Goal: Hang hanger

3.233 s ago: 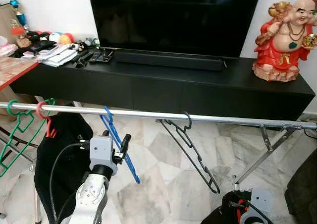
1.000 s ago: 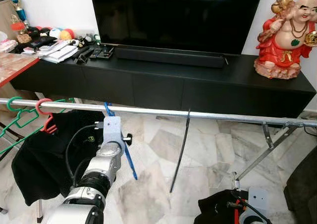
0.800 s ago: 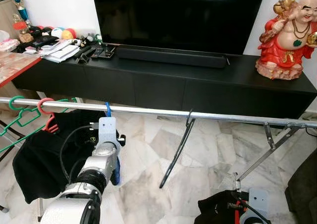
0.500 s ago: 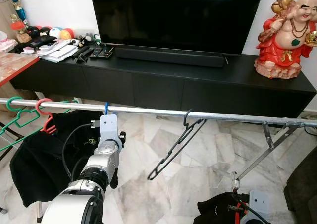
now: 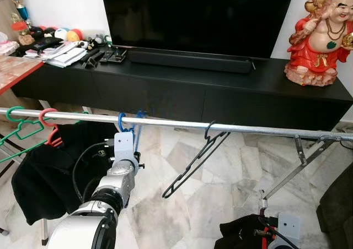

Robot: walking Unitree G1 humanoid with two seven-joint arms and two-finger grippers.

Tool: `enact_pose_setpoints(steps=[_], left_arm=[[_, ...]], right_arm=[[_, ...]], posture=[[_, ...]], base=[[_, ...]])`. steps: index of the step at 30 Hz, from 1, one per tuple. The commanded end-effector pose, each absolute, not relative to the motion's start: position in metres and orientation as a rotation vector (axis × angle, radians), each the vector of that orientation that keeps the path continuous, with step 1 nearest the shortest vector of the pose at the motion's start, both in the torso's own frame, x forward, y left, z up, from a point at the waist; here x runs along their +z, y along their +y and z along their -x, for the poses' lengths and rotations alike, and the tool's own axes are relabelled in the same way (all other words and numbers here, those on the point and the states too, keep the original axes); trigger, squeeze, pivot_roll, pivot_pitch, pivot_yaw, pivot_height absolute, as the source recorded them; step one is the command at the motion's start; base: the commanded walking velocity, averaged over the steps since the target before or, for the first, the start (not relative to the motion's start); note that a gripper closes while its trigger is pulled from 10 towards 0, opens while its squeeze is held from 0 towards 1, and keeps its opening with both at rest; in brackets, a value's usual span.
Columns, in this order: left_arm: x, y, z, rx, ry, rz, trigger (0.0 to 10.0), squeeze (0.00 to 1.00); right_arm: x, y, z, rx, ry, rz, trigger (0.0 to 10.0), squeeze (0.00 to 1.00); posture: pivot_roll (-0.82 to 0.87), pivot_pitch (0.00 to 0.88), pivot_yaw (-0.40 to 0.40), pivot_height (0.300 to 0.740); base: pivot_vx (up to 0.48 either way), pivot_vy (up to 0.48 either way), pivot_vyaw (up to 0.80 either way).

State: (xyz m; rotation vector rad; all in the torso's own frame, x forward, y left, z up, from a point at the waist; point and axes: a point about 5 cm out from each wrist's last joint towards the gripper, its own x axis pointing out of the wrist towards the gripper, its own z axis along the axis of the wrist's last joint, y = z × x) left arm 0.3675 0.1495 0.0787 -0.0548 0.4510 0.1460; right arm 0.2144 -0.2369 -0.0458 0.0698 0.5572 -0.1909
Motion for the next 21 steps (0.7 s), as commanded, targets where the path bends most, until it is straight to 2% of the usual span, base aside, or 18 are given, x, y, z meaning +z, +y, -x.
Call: enact_pose_setpoints(steps=[1,21], left_arm=[[0.0807,0.1515,-0.3689,0.147,0.446,0.051,0.0,0.00],[0.0863,0.1563,-0.3701,0.141,0.366,-0.061,0.0,0.00]], right_arm=[[-0.0435,-0.2393,-0.2143,-0.195,0.530,-0.065,10.0,0.00],[-0.0441,-0.2334,-0.2159,-0.180,0.529,-0.070,10.0,0.00]], posture=[[-0.09,0.053,0.014,0.740],[-0.07,0.052,0.011,0.740]], base=[[0.000,0.000,0.00],[0.000,0.000,0.00]])
